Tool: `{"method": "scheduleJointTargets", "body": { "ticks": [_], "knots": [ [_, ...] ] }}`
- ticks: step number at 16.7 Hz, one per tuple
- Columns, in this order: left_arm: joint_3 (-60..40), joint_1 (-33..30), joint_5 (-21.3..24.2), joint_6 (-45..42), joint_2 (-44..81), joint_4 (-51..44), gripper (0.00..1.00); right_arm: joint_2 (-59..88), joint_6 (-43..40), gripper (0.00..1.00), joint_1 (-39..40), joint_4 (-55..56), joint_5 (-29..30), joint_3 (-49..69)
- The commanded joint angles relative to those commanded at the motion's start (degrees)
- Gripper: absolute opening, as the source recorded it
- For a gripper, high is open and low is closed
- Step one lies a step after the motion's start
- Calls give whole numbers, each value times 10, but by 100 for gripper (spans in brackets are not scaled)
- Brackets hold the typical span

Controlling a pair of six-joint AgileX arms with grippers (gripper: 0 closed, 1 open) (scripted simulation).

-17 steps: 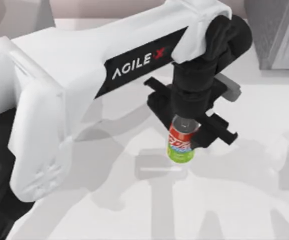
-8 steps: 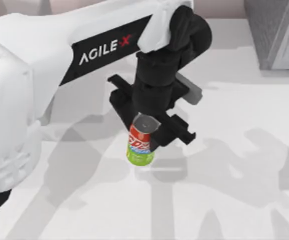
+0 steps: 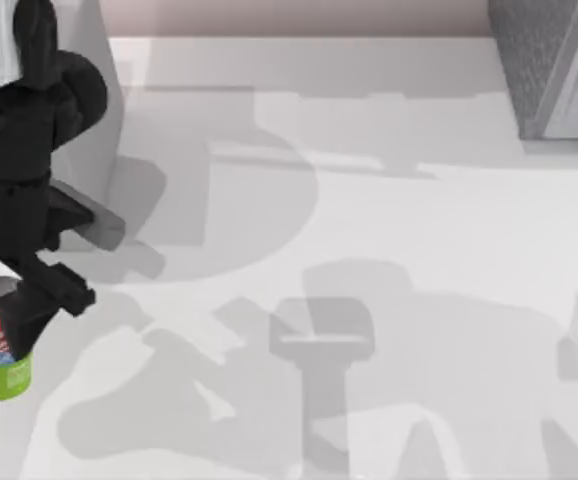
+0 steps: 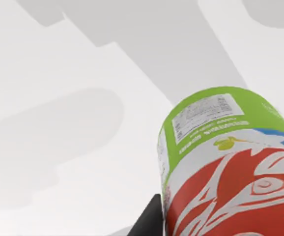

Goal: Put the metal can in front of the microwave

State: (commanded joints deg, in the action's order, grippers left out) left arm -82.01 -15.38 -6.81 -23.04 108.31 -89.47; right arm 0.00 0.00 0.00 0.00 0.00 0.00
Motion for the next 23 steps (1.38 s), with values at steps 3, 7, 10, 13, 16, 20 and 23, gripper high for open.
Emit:
{"method": "scheduleJointTargets", "body": {
  "ticks": [3,7,10,13,16,20,23],
  "knots": [
    [93,137,3,-60,-73,27,0,0,0,100,0,0,0,0],
    [156,327,24,-116,-129,114,0,0,0,100,0,0,0,0],
    [168,443,47,-140,-150,189,0,0,0,100,0,0,0,0],
    [166,511,65,-151,-162,245,0,0,0,100,0,0,0,0],
    [165,526,69,-154,-164,259,0,0,0,100,0,0,0,0],
    [167,524,68,-154,-162,260,0,0,0,100,0,0,0,0],
    [178,526,69,-154,-160,276,0,0,0,100,0,0,0,0]
  ]
}}
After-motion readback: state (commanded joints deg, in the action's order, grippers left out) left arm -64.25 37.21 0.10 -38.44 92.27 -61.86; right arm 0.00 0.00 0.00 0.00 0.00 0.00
